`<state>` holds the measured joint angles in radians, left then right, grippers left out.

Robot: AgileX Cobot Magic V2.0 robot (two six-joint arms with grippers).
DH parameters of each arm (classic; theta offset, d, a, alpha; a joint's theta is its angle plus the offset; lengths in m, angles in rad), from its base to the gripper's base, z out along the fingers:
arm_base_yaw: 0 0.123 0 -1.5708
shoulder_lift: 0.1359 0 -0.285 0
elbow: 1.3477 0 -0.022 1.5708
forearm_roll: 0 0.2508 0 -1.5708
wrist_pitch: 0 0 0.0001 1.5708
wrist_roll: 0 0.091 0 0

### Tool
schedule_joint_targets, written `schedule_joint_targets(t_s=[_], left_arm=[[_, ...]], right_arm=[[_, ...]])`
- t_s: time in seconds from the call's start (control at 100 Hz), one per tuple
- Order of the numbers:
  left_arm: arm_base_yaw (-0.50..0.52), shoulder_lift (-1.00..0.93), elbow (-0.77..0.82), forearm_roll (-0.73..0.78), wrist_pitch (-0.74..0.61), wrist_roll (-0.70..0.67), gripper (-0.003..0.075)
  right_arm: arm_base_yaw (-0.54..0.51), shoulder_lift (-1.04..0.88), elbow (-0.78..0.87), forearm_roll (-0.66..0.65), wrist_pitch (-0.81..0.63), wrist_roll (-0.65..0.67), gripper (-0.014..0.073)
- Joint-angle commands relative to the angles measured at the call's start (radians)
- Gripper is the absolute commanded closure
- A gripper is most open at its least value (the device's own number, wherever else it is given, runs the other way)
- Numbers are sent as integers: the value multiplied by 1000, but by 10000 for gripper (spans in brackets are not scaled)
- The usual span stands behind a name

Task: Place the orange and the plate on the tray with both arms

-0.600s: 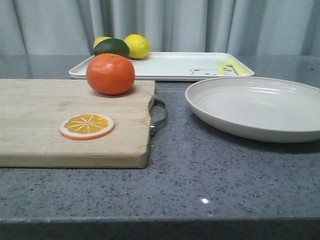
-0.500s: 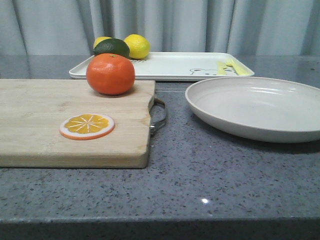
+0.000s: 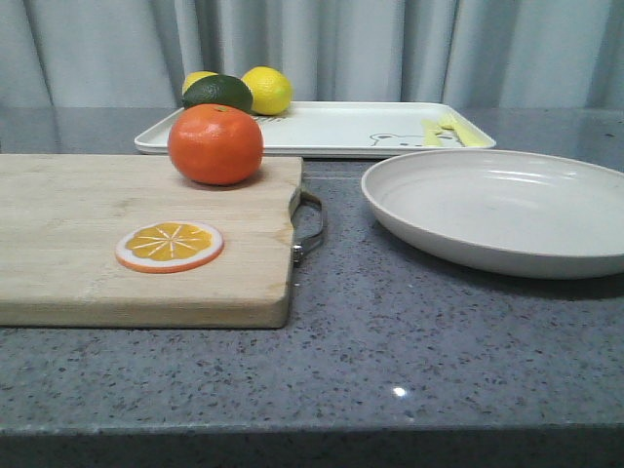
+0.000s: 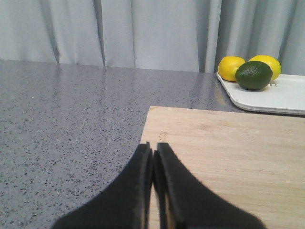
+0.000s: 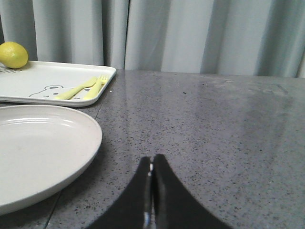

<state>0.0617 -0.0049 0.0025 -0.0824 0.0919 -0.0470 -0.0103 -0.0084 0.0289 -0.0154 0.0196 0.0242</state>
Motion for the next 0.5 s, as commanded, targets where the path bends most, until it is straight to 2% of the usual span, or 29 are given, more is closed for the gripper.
schedule_joint_targets(t_s=[0.0,0.37,0.49], left_arm=[[2,-35,8,-13,-73,-6,740],[2,-35,8,-13,-75,-6,740],[2,-35,8,-14,-126,-6,740]], right_arm=[[-7,-15,-23,-10,-72,1,661],[-7,-15,-23,-10,-85,1,661],[-8,-15,-23,-10,-85,1,661]])
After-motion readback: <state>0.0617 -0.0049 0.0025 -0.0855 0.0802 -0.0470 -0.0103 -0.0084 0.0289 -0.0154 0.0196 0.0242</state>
